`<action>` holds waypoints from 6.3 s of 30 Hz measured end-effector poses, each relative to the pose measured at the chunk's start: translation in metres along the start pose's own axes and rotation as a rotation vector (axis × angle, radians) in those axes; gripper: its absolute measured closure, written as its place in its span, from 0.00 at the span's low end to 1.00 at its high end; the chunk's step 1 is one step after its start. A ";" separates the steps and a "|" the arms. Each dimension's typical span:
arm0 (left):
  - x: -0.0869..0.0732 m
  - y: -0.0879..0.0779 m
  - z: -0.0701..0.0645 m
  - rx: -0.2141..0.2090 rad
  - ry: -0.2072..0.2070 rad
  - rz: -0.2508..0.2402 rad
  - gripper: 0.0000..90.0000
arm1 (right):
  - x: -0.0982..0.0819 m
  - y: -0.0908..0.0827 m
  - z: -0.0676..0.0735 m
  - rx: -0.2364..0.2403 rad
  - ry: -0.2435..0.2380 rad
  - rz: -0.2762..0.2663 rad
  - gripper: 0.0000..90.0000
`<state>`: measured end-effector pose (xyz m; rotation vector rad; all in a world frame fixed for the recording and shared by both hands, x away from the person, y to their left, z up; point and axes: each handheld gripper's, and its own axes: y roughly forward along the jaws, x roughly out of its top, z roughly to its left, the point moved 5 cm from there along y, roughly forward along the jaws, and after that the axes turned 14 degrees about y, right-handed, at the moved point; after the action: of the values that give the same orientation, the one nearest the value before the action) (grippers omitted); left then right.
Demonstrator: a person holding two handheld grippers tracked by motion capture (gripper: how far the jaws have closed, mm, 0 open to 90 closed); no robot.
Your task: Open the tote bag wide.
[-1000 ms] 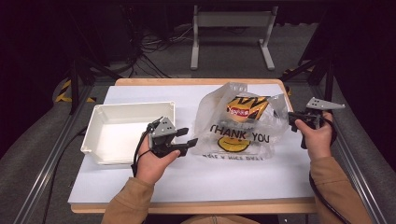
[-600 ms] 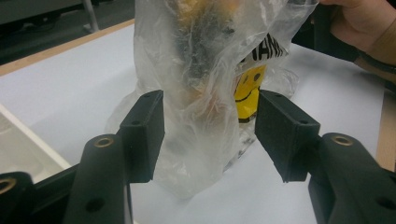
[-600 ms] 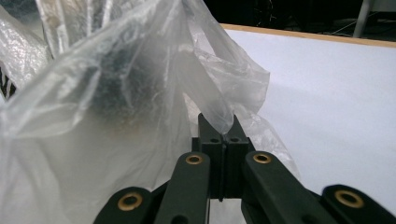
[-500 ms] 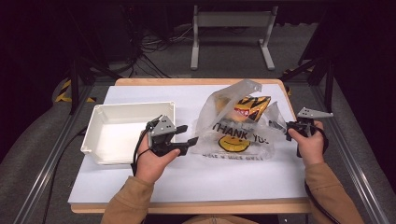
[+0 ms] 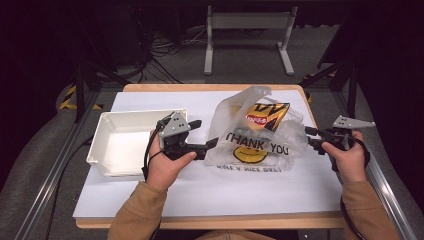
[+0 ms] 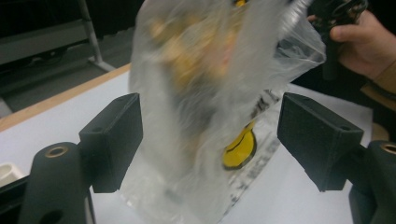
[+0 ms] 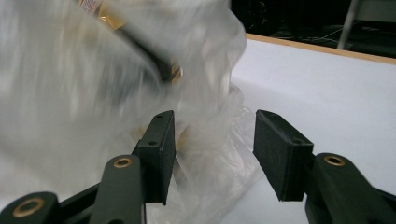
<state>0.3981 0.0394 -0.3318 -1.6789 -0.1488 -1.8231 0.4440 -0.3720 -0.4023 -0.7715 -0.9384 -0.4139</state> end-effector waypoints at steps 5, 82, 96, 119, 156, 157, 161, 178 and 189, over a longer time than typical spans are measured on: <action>0.014 -0.003 0.006 0.020 0.015 -0.016 0.27 | 0.002 -0.022 -0.002 -0.019 0.004 -0.040 0.54; -0.016 0.068 0.046 0.083 -0.032 0.057 0.99 | 0.022 -0.084 0.023 -0.047 -0.055 -0.186 0.52; -0.045 0.084 0.032 0.042 -0.102 0.148 0.98 | 0.021 -0.078 0.029 -0.035 -0.070 -0.171 0.52; -0.078 0.111 0.010 -0.013 -0.175 0.241 0.97 | 0.020 -0.074 0.030 -0.025 -0.071 -0.160 0.51; 0.028 0.063 0.029 0.080 -0.049 -0.004 0.26 | 0.021 -0.077 0.029 -0.026 -0.065 -0.167 0.50; 0.029 0.066 0.031 0.065 -0.051 -0.007 0.26 | 0.021 -0.077 0.029 -0.027 -0.069 -0.170 0.50; 0.031 0.071 0.033 0.048 -0.048 -0.013 0.39 | 0.021 -0.077 0.028 -0.028 -0.068 -0.167 0.50; 0.028 0.053 0.027 -0.007 0.028 -0.006 1.00 | 0.020 -0.076 0.029 -0.027 -0.073 -0.161 0.50; 0.009 0.052 0.015 -0.062 0.043 0.030 1.00 | 0.020 -0.074 0.031 -0.022 -0.077 -0.157 0.50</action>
<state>0.4380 0.0028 -0.3382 -1.6737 -0.0482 -1.8575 0.3913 -0.3982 -0.3443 -0.7399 -1.0723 -0.5351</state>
